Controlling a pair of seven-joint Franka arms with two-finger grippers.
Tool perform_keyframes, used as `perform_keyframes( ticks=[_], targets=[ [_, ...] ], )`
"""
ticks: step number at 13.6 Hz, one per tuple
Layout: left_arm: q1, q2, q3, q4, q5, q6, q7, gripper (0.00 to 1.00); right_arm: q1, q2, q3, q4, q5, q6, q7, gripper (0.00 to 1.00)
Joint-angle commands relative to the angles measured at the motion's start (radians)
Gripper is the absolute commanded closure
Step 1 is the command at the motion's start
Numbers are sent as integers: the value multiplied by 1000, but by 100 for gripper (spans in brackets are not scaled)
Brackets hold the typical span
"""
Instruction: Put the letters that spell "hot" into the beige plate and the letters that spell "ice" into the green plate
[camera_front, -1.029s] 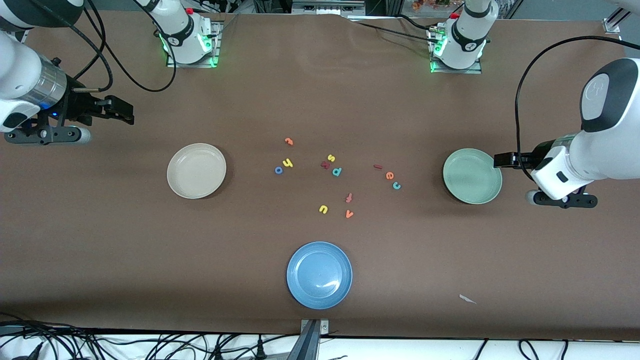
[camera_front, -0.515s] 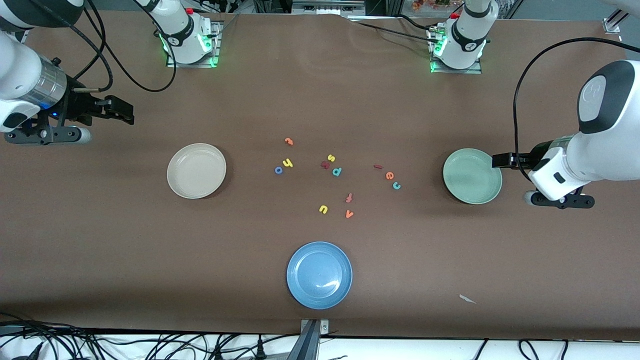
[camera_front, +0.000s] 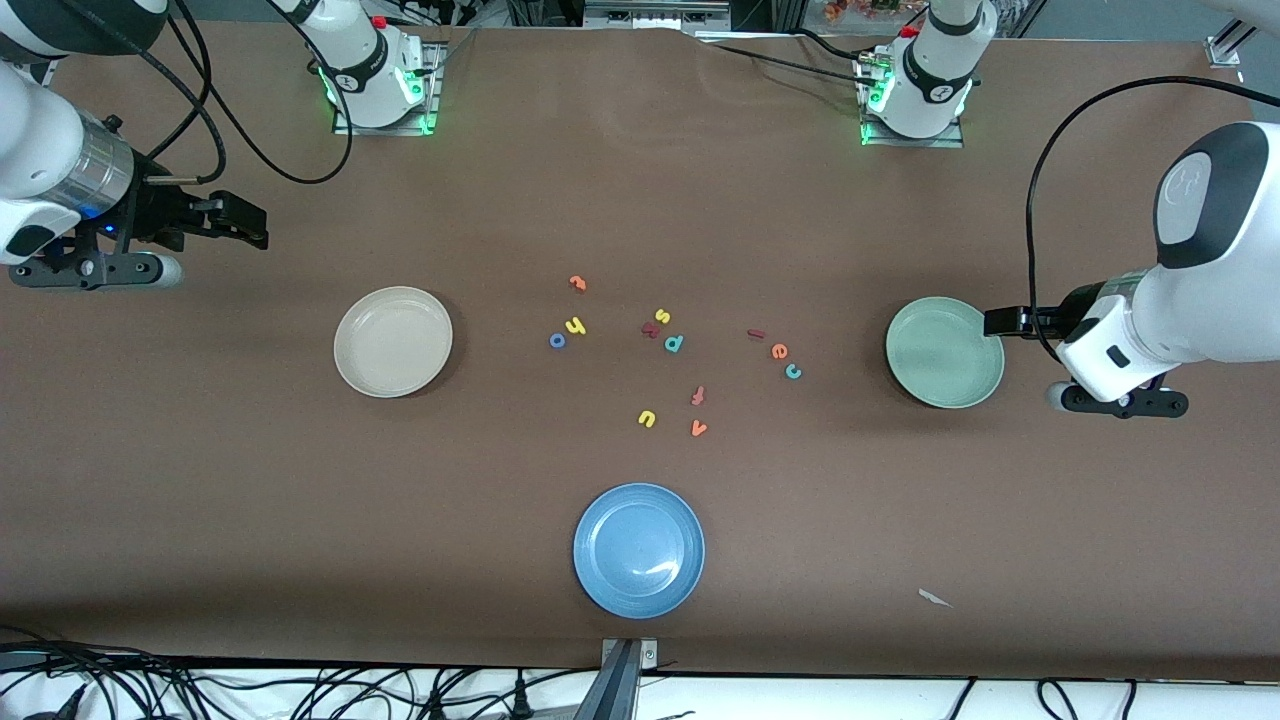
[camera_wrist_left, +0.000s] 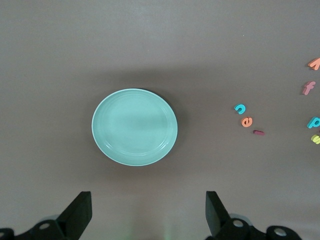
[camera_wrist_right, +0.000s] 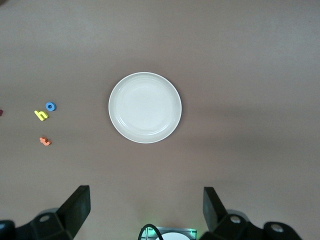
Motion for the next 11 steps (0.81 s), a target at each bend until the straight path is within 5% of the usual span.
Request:
perform_keyframes(
  ticks=[1,11],
  targets=[
    [-1,-5,-3,-6,19,-1,-9,0,0,-2,-1,0,13,-10,-4,0],
    [7,-10,-3,-59,21,66,-6,1,0,3,-1,1,13,-8,-3,0]
  ],
)
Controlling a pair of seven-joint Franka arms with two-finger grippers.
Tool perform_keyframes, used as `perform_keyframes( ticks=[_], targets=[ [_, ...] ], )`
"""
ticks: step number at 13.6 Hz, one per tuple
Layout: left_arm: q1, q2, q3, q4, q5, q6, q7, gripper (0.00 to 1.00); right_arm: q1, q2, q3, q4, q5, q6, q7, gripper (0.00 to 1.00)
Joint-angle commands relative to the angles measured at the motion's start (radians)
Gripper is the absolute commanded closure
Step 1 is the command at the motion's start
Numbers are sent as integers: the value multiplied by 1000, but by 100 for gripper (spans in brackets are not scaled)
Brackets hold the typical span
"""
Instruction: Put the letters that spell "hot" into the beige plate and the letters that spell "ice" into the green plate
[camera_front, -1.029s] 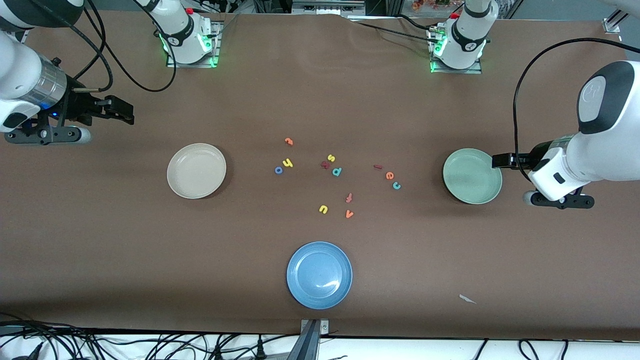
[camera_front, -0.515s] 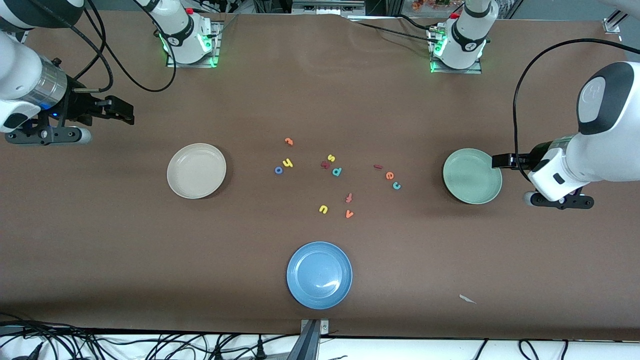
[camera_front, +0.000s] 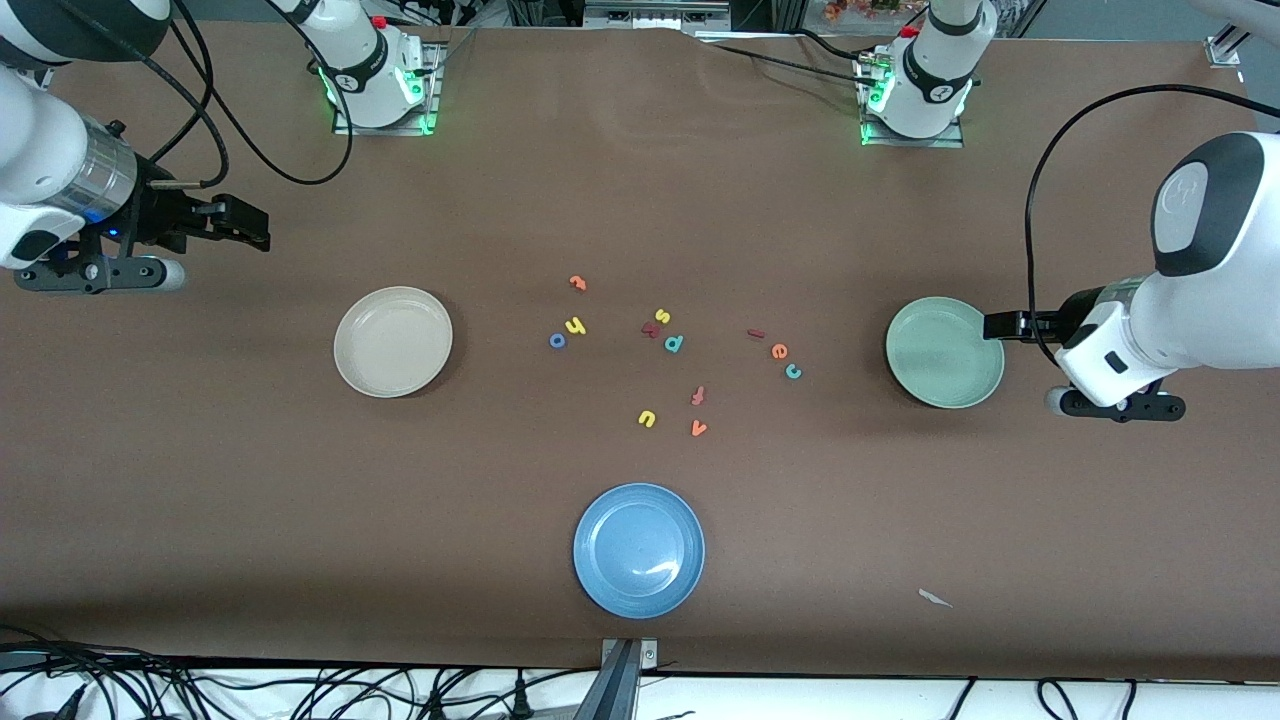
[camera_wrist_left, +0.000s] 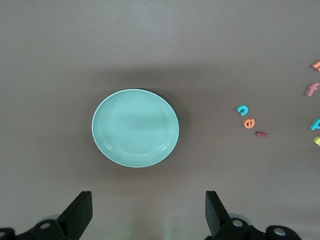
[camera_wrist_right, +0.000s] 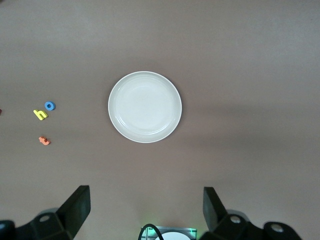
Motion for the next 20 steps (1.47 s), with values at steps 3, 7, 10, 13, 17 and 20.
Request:
perform_keyframes(
  ticks=[3,7,10,13,17,20],
  targets=[
    [23,-82,-3,-107,26,120,11,1,2,-2,0,1,12,-5,0,0],
    [43,-128,-6,-106,120,117,54,1,24,7,0,2,3,1,3,0],
    [47,-133,-8,-112,92,121,42,0,35,15,0,2,2,12,9,0],
    [53,-141,-8,-126,26,146,40,0,34,15,-1,2,2,10,9,0],
    [50,-136,-6,-124,33,143,46,0,34,18,-1,1,2,12,9,0],
    [50,-134,-6,-121,33,143,51,0,34,19,0,1,2,12,9,0]
  ],
)
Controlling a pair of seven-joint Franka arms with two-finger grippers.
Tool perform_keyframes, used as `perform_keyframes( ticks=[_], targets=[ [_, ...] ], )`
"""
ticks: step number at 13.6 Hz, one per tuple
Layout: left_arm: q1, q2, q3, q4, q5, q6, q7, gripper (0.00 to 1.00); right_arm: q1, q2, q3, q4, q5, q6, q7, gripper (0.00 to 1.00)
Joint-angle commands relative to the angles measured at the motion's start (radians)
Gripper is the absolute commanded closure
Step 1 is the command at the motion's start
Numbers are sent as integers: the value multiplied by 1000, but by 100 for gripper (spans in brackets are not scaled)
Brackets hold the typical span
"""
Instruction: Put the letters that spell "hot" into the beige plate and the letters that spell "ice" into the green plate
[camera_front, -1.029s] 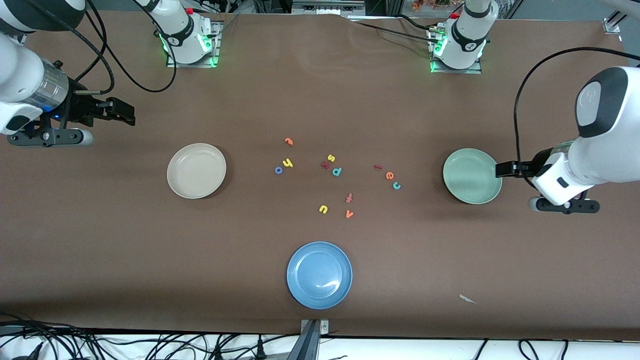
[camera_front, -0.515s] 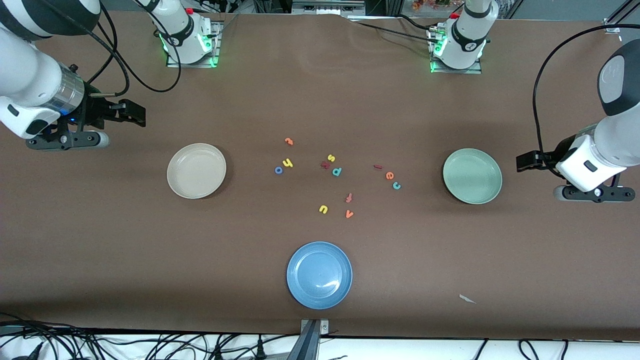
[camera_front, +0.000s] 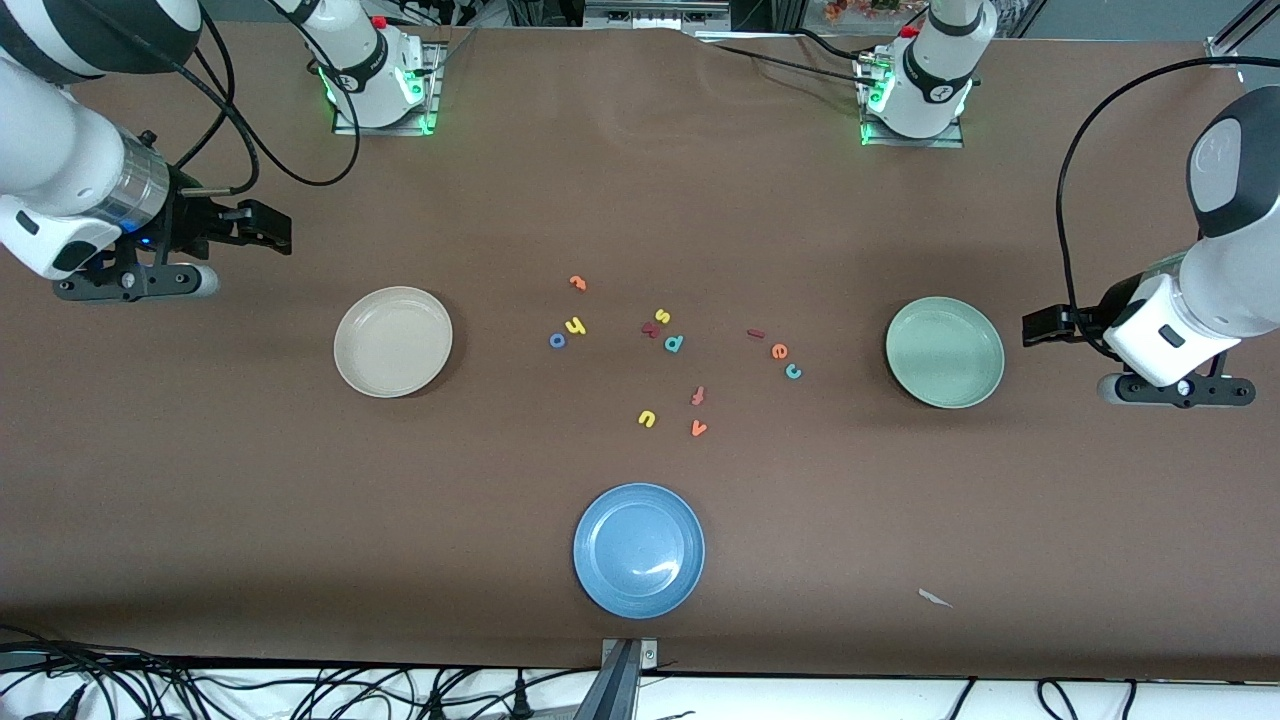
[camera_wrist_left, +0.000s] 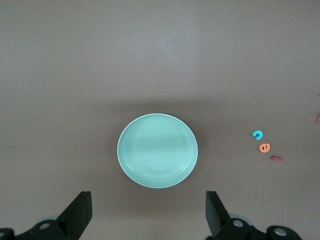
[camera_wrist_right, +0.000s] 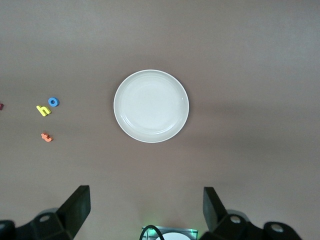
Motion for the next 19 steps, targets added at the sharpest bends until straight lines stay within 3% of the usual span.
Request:
perform_keyframes(
  ticks=[1,19],
  targets=[
    [13,-30,-6,-29,-15,13,31,0,2,0,-3,1,3,4,8,0],
    [11,-24,-6,-31,-15,13,31,0,2,0,-3,-12,3,19,4,0]
  ],
)
